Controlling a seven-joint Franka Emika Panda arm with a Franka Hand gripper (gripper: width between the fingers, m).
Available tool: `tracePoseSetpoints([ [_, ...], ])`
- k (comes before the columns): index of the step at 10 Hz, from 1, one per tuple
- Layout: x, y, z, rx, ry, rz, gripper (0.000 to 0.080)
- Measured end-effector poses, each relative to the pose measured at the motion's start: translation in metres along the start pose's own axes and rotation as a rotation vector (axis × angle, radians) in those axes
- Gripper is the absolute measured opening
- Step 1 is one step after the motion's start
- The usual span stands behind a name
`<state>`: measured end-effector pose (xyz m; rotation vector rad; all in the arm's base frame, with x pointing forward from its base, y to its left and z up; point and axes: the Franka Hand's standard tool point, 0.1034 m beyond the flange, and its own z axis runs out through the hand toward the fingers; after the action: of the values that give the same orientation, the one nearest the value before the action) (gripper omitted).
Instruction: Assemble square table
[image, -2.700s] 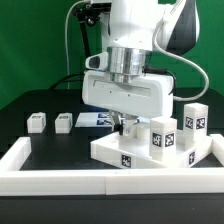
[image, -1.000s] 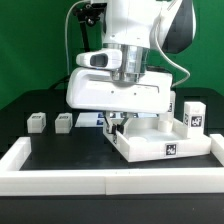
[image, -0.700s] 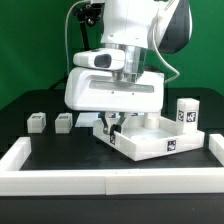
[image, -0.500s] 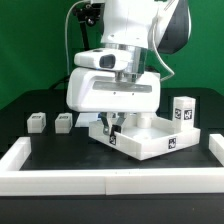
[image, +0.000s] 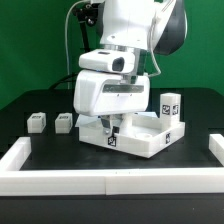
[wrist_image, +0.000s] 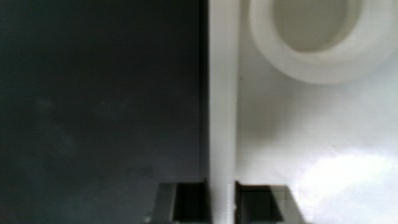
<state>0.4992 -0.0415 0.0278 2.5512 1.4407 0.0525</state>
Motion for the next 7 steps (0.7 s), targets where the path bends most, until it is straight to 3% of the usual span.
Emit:
tracePoseSetpoints([
  [3,0.024,0.009,0.001,0.002,-0.019,-0.264,0.0064],
  [5,0.048,0.024,0.007,0.025,-0.068,-0.457,0.0064],
  [6,0.057,0.032,0.007,0.023,-0.077,-0.456,0.0064],
  [7,0.057,0.032,0.007,0.020,-0.075,-0.455,0.0064],
])
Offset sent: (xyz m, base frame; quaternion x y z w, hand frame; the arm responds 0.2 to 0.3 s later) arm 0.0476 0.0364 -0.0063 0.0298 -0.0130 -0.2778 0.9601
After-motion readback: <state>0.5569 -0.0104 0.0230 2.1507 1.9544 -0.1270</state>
